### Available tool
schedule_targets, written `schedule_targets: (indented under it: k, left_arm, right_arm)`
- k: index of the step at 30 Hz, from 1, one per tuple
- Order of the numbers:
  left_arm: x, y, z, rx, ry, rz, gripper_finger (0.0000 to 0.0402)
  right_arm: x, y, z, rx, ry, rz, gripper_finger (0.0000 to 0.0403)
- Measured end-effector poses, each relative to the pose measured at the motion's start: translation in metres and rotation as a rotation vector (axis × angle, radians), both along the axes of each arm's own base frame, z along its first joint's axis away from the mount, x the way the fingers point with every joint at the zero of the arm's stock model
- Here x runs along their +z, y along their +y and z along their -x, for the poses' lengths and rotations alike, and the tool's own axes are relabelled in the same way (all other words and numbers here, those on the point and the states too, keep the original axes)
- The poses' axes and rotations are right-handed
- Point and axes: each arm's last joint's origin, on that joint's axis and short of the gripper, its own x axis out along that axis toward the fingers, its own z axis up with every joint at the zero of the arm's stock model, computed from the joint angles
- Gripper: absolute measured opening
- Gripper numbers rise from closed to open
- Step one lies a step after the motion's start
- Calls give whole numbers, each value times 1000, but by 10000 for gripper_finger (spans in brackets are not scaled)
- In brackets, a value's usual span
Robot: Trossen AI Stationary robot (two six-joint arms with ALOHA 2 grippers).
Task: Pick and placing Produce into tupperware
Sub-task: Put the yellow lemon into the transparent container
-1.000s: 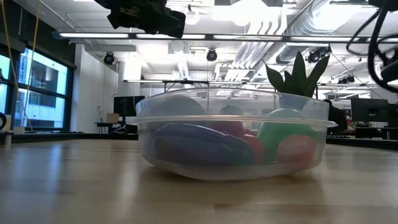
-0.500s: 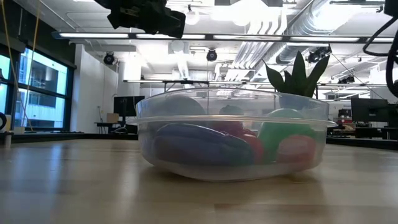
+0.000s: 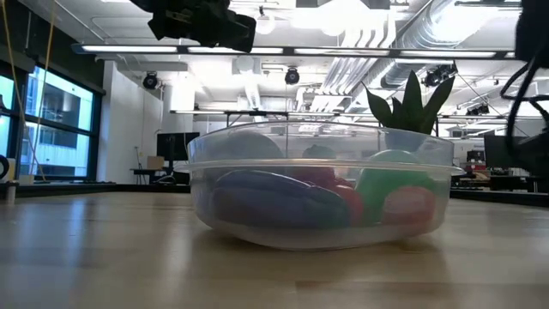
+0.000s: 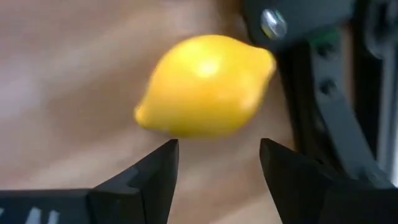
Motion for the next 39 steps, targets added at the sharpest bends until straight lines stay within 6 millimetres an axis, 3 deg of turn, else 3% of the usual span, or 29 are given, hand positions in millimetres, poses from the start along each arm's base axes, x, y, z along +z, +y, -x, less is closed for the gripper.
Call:
schedule_targets:
  k: [7, 13, 18, 23, 27, 39]
  left_arm:
    - [0, 0, 0, 0, 1, 1, 5]
    - [-1, 0, 0, 0, 7, 5, 5]
    - [0, 0, 0, 0, 5, 4, 5]
    - [0, 0, 0, 0, -3, -2, 5]
    - [0, 0, 0, 0, -3, -2, 5]
    - [0, 0, 0, 3, 2, 6, 5]
  right_arm:
    - [-4, -15, -5, -48, -46, 93, 217]
    - [-5, -15, -16, -27, -161, 95, 217]
    - [10, -15, -23, 87, -190, 108, 217]
    - [35, -23, -24, 320, -105, 91, 217]
    - [40, -36, -20, 446, -21, 42, 217]
    - [40, -59, -26, 289, -23, 40, 217]
